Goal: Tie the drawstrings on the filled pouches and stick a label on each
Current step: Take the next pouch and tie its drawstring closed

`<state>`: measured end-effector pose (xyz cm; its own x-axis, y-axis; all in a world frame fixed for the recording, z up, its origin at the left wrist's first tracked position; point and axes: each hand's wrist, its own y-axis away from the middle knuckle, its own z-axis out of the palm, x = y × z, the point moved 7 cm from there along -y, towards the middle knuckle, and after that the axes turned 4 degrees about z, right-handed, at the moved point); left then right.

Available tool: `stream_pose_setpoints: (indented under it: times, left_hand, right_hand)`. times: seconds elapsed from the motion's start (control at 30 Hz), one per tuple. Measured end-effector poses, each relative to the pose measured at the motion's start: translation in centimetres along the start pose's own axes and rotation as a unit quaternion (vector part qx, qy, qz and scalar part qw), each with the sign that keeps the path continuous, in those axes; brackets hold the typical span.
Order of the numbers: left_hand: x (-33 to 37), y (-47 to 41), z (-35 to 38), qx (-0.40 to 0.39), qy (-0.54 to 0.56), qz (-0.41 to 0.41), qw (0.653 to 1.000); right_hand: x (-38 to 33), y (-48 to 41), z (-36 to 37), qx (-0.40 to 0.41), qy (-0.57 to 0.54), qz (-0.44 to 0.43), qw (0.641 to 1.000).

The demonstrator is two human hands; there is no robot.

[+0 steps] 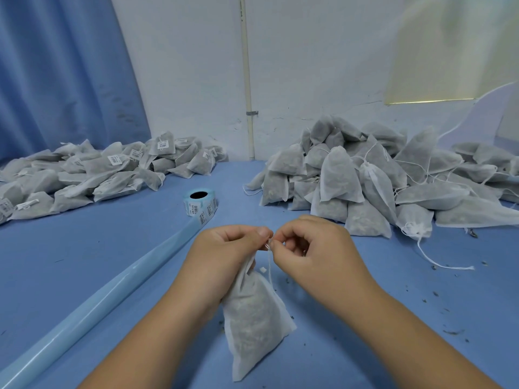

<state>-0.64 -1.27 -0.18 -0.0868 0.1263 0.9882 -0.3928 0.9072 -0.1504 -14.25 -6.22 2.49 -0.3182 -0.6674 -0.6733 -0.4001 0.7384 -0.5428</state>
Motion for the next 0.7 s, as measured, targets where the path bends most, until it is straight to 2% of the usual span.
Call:
stream_pose_setpoints:
  times: [0.27,0.53,0.6,0.7]
  left_hand:
    - [0.8,0.3,-0.2,0.053,-0.076,0.052,0.994]
    - [0.9,0.3,-0.2,0.055,-0.118,0.07,0.989]
    - [0.9,0.2,-0.2,0.053,-0.123,0.071,0.988]
    - [1.0,-0.1,-0.3,0.05,-0.125,0.076,0.988]
  right_hand:
    - [0.0,0.1,0.0,0.007,0.032,0.016,0.999]
    - [0.2,0.3,0.6,-0.014,0.078,0.039,0.996]
    - [0.6,0.2,0.5,-0.017,0.051,0.064,0.996]
    - [1.7,0.1,0.5,-0.048,-0.06,0.15,0.986]
